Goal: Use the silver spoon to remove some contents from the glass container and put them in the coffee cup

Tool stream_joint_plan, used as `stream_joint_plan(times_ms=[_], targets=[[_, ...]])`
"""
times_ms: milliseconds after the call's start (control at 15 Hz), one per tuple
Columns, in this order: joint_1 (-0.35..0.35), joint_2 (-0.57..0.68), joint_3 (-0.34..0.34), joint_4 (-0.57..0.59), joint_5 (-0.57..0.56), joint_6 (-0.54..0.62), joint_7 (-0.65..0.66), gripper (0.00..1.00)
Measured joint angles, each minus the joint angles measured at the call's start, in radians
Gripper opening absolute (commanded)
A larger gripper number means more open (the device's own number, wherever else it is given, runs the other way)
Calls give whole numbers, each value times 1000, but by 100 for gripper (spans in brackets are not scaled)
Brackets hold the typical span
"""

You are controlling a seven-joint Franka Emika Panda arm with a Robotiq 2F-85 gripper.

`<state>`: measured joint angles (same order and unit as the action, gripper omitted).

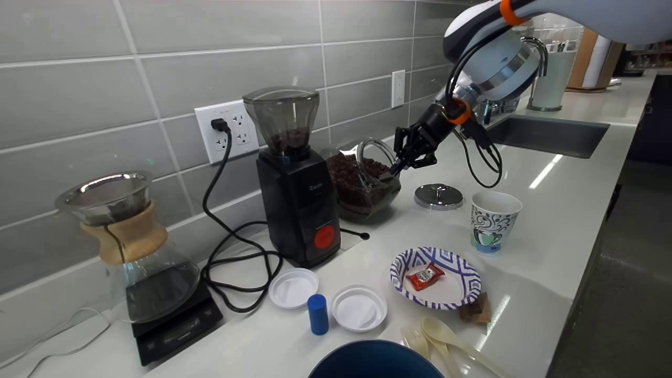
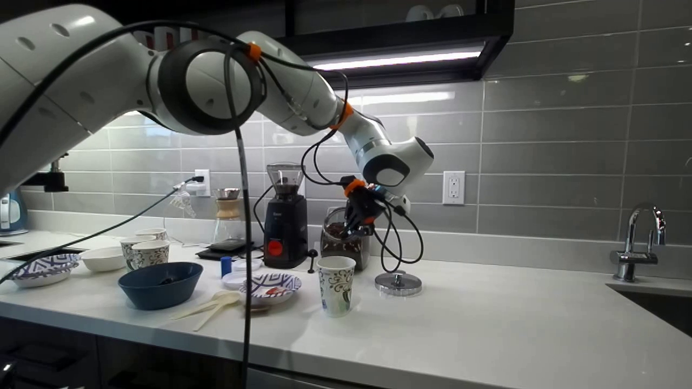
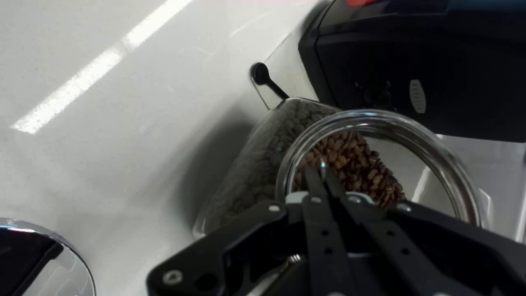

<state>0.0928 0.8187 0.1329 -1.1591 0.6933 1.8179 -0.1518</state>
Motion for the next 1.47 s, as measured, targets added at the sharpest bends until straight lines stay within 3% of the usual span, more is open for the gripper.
stream_joint_plan(times_ms=[67, 133, 867, 1200, 1467], targets=[[0, 4, 2, 6, -1, 0, 0, 1], [0, 9, 3, 13, -1, 0, 0, 21], [-4, 14, 31, 55, -2, 0, 0, 97], [-14, -24, 27, 32, -33, -37, 4, 100], [-43, -142, -3, -88, -138, -69, 1, 100]])
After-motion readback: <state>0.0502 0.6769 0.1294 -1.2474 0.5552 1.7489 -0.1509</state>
